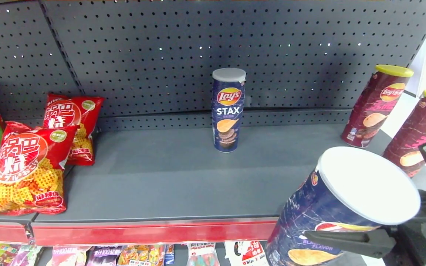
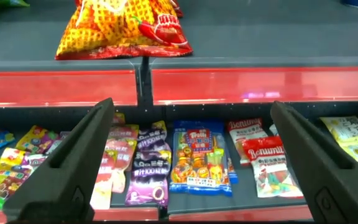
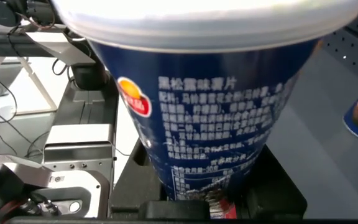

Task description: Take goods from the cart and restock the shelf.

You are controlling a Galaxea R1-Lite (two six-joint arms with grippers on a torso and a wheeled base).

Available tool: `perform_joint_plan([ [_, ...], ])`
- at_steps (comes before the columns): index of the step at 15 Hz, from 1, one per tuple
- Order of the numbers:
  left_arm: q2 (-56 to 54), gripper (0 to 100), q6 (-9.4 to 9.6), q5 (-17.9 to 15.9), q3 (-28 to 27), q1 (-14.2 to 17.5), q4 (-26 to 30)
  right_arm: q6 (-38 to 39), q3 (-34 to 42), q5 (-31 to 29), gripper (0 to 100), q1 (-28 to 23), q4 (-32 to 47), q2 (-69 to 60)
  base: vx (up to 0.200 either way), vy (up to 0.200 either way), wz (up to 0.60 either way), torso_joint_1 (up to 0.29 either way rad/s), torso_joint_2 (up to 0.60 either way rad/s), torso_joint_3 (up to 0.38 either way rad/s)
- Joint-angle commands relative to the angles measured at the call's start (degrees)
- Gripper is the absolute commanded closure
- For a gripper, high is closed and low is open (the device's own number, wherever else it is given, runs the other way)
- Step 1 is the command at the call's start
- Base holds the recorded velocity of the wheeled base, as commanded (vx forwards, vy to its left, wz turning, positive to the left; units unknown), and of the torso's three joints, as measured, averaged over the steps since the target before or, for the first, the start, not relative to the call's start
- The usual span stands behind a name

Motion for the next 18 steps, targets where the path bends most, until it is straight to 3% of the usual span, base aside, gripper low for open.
perform_joint_plan([
  [1, 0.09, 0, -0.08, 0.03, 0.01, -0.02, -0.03, -0.12, 0.55, 0.02, 100, 0.03, -0.03, -0.23, 0.2, 0.0, 0.0, -0.012, -0.01, 0.007],
  [3, 0.09, 0, -0.08, 0.03, 0.01, -0.02, -0.03, -0.12, 1.08, 0.02, 100, 0.03, -0.03, -0.58, 0.2, 0.0, 0.0, -0.005, 0.0, 0.007],
  [16, 0.09, 0, -0.17, 0.03, 0.01, -0.02, -0.03, 0.58, 0.81, -1.12, 100, -0.33, -0.12, -0.58, 0.0, 0.0, 0.0, 0.0, 0.0, 0.0],
  [18, 0.0, 0, 0.18, -1.37, 0.01, -0.02, -0.03, 1.02, 0.73, -1.47, 100, -0.33, -0.12, -0.58, 0.0, 0.0, 0.0, 0.0, 0.0, 0.0],
])
